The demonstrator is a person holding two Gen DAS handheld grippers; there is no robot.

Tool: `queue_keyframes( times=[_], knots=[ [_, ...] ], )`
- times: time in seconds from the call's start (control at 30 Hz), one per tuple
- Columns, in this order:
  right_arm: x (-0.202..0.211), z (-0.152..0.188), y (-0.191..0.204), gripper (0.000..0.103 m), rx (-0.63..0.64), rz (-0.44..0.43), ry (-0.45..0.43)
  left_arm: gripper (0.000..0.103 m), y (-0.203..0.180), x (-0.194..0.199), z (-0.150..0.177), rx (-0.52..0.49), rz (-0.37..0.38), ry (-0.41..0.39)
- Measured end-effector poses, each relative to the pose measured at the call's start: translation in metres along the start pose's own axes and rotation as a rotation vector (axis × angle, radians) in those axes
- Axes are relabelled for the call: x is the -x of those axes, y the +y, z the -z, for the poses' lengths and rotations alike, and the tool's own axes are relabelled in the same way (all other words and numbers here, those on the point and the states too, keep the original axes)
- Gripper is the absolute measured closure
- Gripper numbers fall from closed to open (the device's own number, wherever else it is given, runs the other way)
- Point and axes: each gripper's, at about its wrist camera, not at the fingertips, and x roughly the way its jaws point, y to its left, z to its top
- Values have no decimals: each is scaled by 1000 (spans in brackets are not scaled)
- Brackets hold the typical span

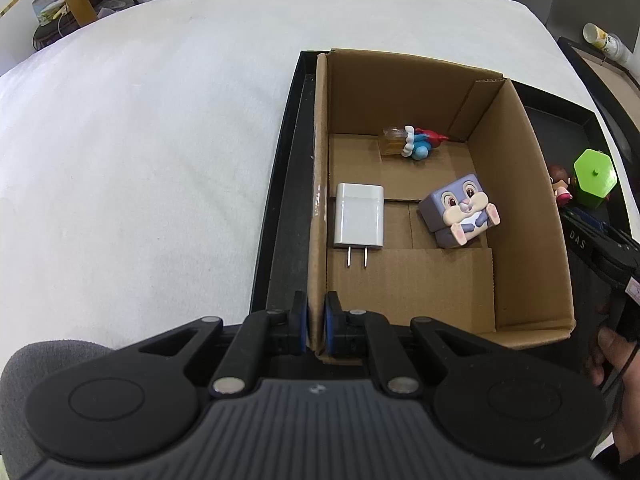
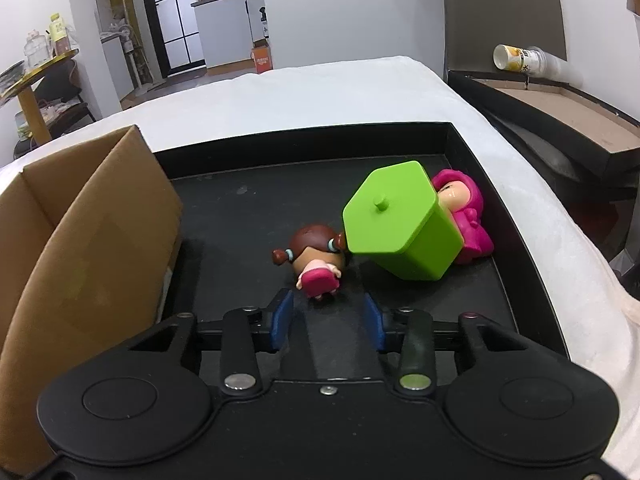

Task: Organize rigid objects
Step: 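Close the right gripper on the brown-haired doll and lift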

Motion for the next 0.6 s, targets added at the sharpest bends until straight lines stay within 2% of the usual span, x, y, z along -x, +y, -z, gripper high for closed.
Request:
queue_keyframes(
  times=[0.27,0.37,0.4,0.6],
  knots=[
    [-4,2,9,65,58,5,-34,95,0,0,0,-5,-7,-4],
    [-3,1,10,73,65,-1,-38,95,-1,-1,0,-4,-14,-5],
    [-3,1,9,80,64,1,-38,95,-1,-1,0,-3,-17,-6],
    [7,3,11,80,79,14,-69,95,0,-2,0,-1,-18,-6]
  ],
)
